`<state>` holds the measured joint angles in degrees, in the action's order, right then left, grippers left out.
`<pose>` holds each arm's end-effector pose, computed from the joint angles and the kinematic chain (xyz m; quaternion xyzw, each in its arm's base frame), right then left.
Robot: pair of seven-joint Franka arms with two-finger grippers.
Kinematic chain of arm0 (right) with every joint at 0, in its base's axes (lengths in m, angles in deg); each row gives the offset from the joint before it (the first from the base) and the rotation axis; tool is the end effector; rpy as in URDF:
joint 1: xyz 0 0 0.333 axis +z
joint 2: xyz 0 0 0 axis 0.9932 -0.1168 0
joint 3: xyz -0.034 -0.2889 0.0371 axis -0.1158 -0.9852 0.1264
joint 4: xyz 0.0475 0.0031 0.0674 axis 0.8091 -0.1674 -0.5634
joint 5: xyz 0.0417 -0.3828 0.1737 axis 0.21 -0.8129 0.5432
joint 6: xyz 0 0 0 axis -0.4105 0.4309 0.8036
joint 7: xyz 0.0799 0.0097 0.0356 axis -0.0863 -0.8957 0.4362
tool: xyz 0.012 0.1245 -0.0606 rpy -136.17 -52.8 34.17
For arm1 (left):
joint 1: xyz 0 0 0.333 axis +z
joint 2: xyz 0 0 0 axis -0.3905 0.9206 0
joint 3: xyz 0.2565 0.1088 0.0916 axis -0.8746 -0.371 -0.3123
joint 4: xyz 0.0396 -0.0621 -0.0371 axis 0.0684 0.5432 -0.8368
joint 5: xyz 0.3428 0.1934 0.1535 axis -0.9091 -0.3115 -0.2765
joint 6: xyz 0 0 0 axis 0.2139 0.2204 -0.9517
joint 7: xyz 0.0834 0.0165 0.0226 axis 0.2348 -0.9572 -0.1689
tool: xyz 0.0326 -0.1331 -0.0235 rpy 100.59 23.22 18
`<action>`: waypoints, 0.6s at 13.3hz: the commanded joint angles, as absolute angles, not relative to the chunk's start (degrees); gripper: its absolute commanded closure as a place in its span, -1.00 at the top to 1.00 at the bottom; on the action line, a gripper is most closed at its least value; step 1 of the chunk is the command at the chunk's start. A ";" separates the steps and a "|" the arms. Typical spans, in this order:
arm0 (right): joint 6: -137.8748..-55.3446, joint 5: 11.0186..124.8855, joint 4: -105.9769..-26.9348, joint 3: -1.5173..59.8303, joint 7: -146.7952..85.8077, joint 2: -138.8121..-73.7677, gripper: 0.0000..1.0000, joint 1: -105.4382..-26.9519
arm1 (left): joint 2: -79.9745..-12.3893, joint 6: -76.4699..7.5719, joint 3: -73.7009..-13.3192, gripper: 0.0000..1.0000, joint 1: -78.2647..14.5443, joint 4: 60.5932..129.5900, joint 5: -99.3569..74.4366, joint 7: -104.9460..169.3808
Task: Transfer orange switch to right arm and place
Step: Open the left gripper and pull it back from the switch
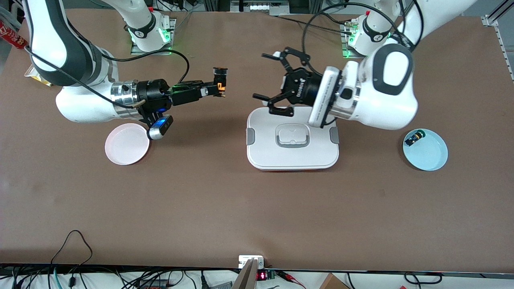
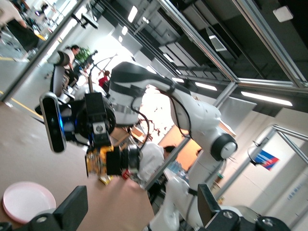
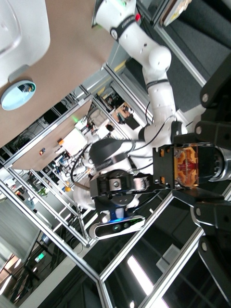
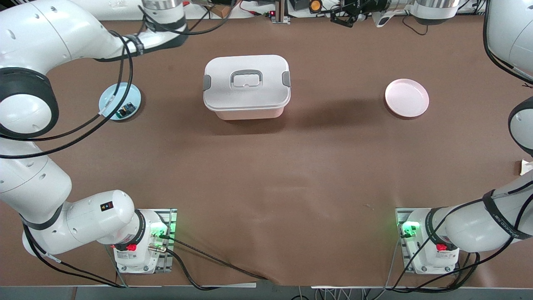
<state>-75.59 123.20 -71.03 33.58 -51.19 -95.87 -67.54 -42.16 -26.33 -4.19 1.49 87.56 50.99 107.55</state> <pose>0.5899 0.2924 0.4492 -0.6805 0.1970 0.3099 0.6340 0.5875 -0.3713 0.4909 0.5787 -0.3835 0.2033 0.6905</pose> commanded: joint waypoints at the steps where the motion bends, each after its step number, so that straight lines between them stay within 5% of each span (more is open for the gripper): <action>1: -71.27 118.49 -71.15 33.90 -48.19 -95.57 -0.63 -70.63 | -42.98 -17.34 -4.00 1.00 6.27 85.91 45.10 101.00; 8: -67.39 97.50 -70.62 33.90 -31.25 -95.57 -0.66 -71.96 | -42.98 2.19 -4.09 1.00 12.26 78.72 26.31 76.16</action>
